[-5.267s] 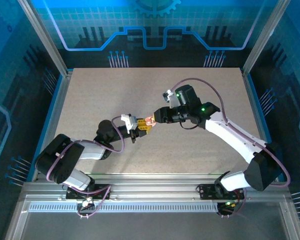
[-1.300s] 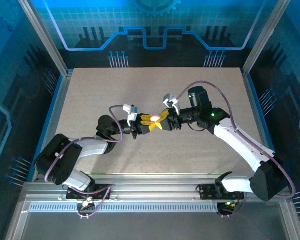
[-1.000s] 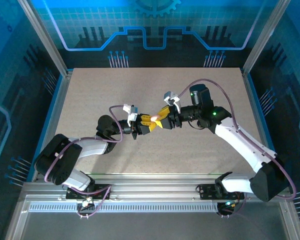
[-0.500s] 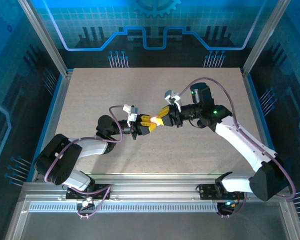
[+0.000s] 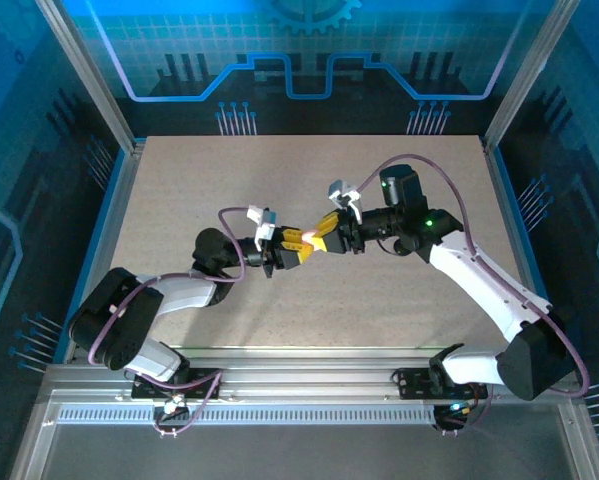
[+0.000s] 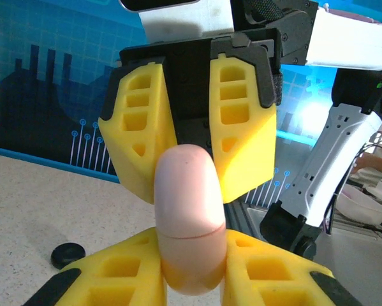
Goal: Insert the wireless bluetooth earbuds into the charging case
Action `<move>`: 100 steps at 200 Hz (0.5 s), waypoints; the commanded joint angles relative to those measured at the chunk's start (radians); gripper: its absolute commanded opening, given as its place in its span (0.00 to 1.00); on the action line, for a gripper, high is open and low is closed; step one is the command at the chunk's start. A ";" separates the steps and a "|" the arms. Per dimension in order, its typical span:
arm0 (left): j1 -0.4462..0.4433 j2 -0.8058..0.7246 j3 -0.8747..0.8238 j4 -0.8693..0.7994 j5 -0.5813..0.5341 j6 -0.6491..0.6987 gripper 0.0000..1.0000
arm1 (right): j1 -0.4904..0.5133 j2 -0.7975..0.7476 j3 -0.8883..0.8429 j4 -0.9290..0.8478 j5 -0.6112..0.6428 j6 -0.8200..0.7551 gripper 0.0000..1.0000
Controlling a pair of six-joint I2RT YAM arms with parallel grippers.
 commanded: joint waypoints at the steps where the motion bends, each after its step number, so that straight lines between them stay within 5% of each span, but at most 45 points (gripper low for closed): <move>1: -0.005 0.005 0.052 0.014 -0.012 -0.064 0.22 | 0.001 -0.004 0.027 -0.020 -0.027 -0.013 0.18; 52: -0.004 0.023 0.092 0.014 -0.017 -0.173 0.28 | 0.001 -0.007 0.036 -0.035 -0.032 -0.026 0.10; 100: 0.017 0.028 0.074 0.013 -0.047 -0.170 0.63 | -0.029 0.017 0.029 -0.032 0.020 0.001 0.09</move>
